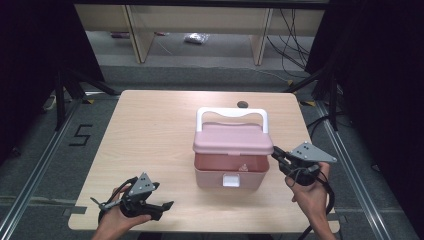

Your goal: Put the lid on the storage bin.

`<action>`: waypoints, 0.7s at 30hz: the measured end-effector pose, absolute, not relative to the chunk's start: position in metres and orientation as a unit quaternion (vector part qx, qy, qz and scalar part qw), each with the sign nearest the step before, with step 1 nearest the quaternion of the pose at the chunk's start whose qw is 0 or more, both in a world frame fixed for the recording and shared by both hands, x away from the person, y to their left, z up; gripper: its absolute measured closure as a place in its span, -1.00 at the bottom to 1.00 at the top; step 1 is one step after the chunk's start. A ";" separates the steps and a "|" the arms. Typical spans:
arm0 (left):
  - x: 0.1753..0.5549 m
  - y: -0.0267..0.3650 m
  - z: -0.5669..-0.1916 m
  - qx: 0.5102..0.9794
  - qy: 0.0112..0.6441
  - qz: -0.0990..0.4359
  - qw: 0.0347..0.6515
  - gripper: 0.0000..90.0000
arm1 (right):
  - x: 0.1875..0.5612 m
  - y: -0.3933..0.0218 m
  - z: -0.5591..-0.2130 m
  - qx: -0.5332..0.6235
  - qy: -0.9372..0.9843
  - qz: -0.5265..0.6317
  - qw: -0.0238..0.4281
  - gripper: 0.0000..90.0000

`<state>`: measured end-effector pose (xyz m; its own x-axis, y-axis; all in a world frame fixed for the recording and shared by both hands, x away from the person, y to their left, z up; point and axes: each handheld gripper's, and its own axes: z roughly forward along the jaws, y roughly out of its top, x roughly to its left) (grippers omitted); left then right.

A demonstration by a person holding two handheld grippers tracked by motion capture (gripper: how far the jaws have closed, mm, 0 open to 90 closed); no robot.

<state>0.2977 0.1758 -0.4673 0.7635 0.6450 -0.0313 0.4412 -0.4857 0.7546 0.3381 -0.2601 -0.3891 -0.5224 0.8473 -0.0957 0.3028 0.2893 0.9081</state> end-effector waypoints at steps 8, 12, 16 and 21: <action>0.295 0.173 -0.477 0.852 0.326 0.116 0.392 -0.50 | 0.335 -0.260 -0.393 0.385 0.755 0.443 0.293 0.88; 0.294 0.175 -0.476 0.859 0.320 0.121 0.382 -0.50 | 0.333 -0.261 -0.395 0.382 0.760 0.438 0.290 0.88; 0.294 0.175 -0.478 0.861 0.318 0.120 0.379 -0.50 | 0.331 -0.262 -0.396 0.384 0.764 0.435 0.283 0.88; 0.293 0.175 -0.478 0.859 0.321 0.119 0.381 -0.50 | 0.330 -0.263 -0.399 0.385 0.764 0.437 0.277 0.86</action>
